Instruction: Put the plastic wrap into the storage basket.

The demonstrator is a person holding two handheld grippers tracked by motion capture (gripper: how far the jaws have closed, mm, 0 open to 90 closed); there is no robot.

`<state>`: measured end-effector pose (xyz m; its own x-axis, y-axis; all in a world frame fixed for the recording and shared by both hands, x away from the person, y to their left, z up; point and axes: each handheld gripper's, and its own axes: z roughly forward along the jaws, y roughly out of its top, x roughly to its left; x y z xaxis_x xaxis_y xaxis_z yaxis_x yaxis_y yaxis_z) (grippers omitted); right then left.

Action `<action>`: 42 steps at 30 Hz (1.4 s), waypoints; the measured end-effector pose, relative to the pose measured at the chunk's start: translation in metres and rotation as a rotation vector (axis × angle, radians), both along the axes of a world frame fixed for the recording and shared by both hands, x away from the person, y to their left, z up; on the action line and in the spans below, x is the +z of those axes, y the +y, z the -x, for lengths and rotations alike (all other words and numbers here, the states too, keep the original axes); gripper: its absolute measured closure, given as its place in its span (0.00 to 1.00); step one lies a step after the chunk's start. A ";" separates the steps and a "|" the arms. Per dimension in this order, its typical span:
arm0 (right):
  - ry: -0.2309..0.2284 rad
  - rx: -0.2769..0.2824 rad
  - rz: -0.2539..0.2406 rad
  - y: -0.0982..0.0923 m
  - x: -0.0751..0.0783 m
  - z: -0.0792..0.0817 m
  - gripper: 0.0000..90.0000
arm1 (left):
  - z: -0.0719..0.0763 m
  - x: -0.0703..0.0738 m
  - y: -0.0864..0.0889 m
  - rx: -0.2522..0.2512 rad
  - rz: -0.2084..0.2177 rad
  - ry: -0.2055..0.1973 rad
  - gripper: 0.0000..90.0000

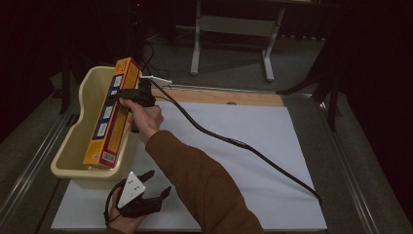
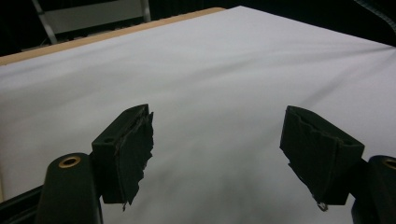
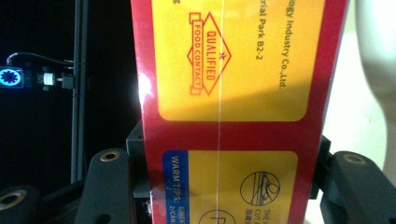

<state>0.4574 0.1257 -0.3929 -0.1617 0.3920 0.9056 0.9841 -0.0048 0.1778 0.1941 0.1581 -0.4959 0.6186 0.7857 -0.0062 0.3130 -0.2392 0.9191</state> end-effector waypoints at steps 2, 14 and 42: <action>-0.017 -0.006 0.013 0.000 -0.001 -0.001 0.45 | 0.000 0.000 0.000 -0.001 0.002 -0.001 0.28; 0.021 -0.014 0.059 0.009 -0.011 0.007 0.45 | -0.001 0.000 0.002 0.000 0.028 0.004 0.28; 0.079 -0.036 0.254 0.018 -0.018 0.004 0.40 | -0.001 0.000 0.005 0.012 0.042 0.014 0.28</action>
<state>0.4538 0.1437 -0.4107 -0.0766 0.6125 0.7867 0.9949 -0.0046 0.1004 0.1956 0.1632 -0.4960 0.6088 0.7919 -0.0481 0.3286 -0.1964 0.9238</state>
